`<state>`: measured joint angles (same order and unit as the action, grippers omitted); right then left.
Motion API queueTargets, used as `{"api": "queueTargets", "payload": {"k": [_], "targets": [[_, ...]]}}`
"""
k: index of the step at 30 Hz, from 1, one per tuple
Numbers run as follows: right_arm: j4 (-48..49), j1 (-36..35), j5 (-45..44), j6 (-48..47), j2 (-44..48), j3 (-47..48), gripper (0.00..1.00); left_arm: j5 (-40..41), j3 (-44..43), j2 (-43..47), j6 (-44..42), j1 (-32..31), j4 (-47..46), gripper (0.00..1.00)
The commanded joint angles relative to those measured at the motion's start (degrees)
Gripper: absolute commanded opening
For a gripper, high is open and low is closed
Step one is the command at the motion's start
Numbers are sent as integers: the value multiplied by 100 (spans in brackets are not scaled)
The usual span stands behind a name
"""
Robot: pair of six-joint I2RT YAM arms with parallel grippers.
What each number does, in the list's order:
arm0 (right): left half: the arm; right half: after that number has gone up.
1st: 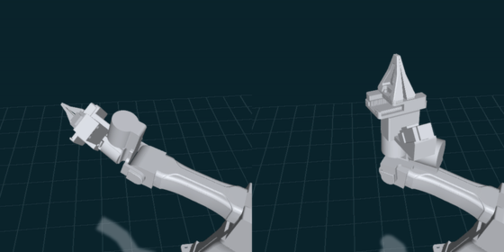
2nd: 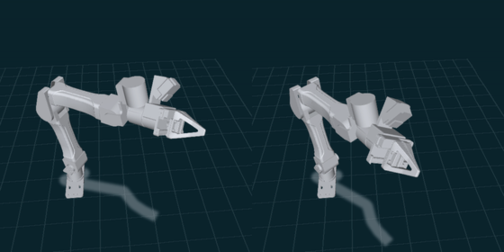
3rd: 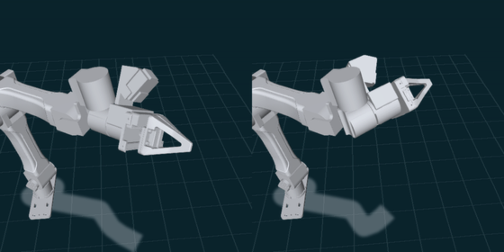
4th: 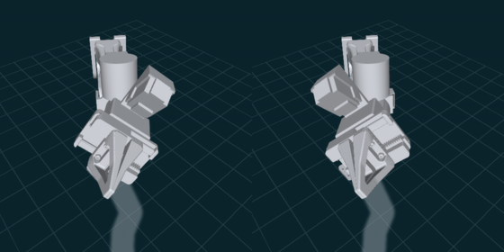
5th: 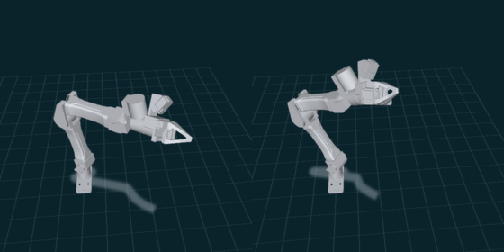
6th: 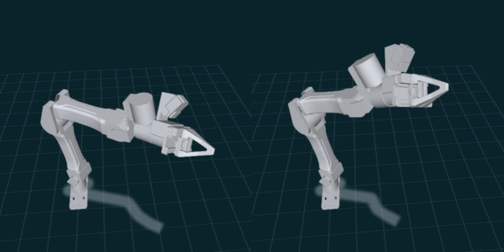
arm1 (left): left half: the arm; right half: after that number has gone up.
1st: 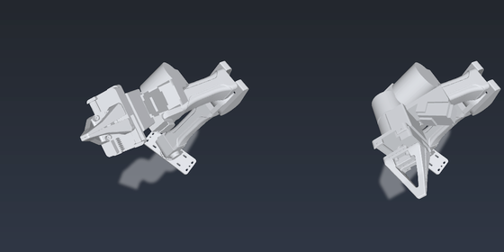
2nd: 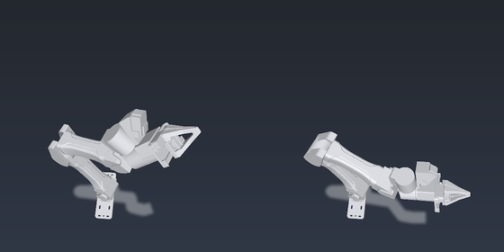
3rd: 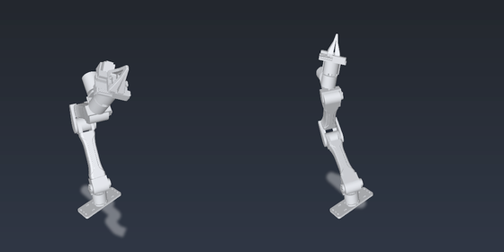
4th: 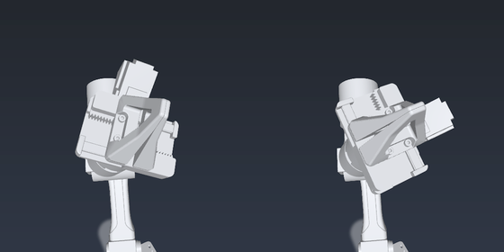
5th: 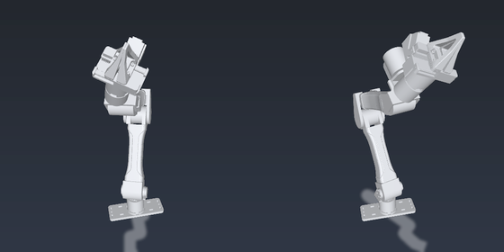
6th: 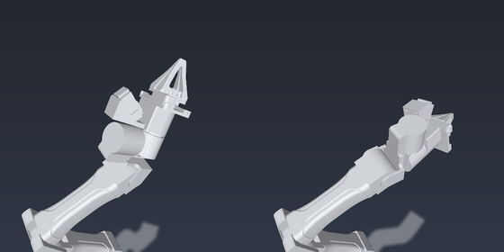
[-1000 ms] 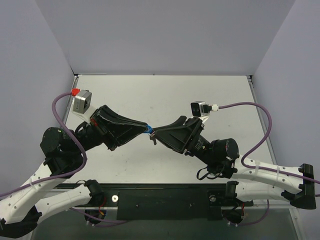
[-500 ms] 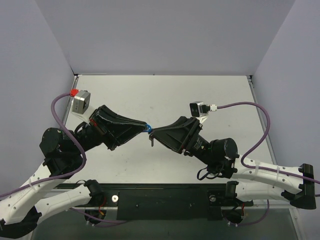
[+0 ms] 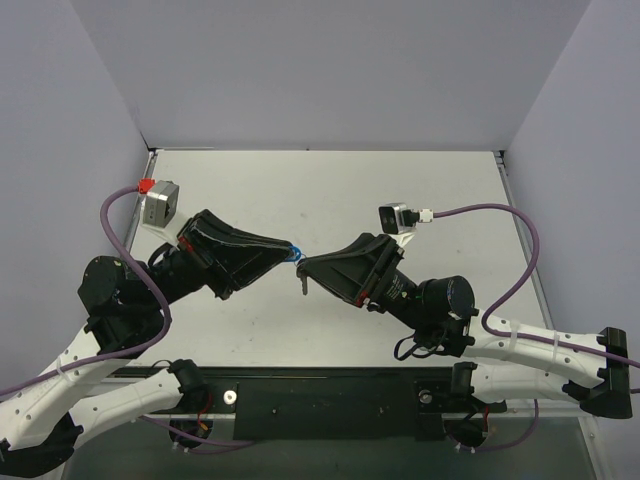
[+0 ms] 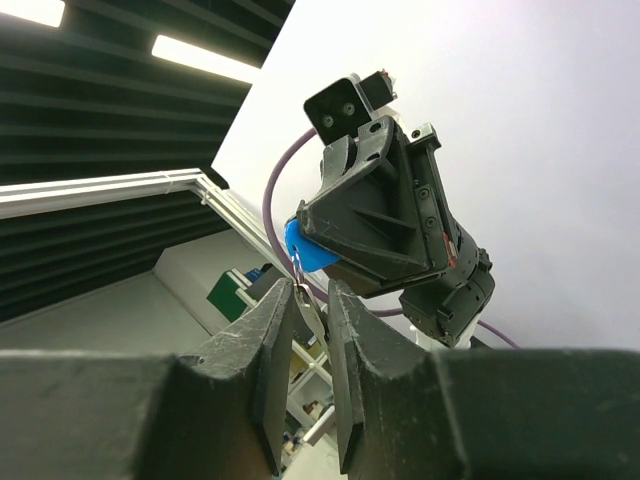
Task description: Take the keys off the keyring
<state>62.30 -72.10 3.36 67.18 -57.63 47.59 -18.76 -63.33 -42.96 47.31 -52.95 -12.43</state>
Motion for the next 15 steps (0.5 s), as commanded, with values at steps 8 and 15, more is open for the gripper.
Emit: {"api": "queueTargets", "payload": {"k": [8,15], "targets": [[344,-41,-63,-152,129,224,15,57,5,60,-82,-23,-93,0],[274,-50,-63,-196,147,233,14,13,40,51,-64,-23,-129,0]]}}
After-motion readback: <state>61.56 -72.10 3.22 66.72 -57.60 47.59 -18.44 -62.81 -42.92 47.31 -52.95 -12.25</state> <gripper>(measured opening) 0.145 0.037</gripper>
